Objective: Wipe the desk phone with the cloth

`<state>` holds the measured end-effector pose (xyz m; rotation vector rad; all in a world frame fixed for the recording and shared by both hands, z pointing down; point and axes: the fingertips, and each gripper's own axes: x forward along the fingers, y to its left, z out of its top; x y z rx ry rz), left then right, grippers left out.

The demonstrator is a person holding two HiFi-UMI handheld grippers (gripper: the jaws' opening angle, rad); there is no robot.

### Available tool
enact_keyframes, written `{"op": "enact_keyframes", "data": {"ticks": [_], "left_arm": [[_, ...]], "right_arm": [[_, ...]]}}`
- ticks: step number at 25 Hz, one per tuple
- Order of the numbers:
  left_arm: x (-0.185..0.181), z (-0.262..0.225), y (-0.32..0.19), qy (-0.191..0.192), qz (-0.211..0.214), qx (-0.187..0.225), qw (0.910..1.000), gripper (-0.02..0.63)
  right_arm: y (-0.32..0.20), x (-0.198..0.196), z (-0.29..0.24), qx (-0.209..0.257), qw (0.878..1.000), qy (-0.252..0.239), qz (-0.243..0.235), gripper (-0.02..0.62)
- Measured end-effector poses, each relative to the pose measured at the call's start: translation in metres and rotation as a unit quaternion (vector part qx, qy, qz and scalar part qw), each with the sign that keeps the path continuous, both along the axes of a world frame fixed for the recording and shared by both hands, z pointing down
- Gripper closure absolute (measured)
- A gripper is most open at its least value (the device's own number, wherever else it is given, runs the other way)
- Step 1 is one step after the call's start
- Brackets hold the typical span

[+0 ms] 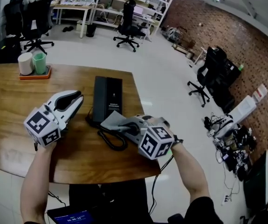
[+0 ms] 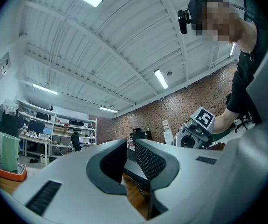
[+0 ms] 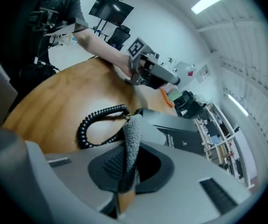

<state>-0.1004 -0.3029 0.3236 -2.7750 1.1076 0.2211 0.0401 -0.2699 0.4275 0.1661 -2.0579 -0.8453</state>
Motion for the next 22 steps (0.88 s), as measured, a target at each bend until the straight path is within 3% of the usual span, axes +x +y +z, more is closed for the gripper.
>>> {"op": "enact_keyframes", "data": {"ticks": [3, 6, 9, 14, 18, 22], "left_arm": [[0.001, 0.001, 0.001, 0.001, -0.001, 0.000, 1.0000, 0.566], [0.000, 0.002, 0.000, 0.009, -0.002, -0.003, 1.0000, 0.567], [0.001, 0.001, 0.000, 0.014, -0.005, -0.003, 0.9999, 0.566], [0.009, -0.006, 0.000, 0.009, -0.003, -0.002, 0.9999, 0.568], [0.002, -0.003, 0.000, 0.002, -0.002, 0.001, 1.0000, 0.566], [-0.003, 0.002, 0.000, -0.004, 0.003, -0.003, 1.0000, 0.566]], "right_arm": [[-0.050, -0.001, -0.043, 0.041, 0.993, -0.088, 0.066, 0.569], [-0.126, -0.006, -0.091, 0.083, 0.963, -0.201, 0.162, 0.569], [-0.181, -0.011, -0.098, 0.094, 0.945, -0.224, 0.221, 0.569], [-0.177, -0.006, -0.075, 0.091, 0.959, -0.170, 0.210, 0.569], [-0.102, -0.012, -0.038, 0.076, 0.982, -0.114, 0.133, 0.569], [-0.019, -0.013, 0.001, 0.032, 0.996, -0.061, 0.065, 0.569]]}}
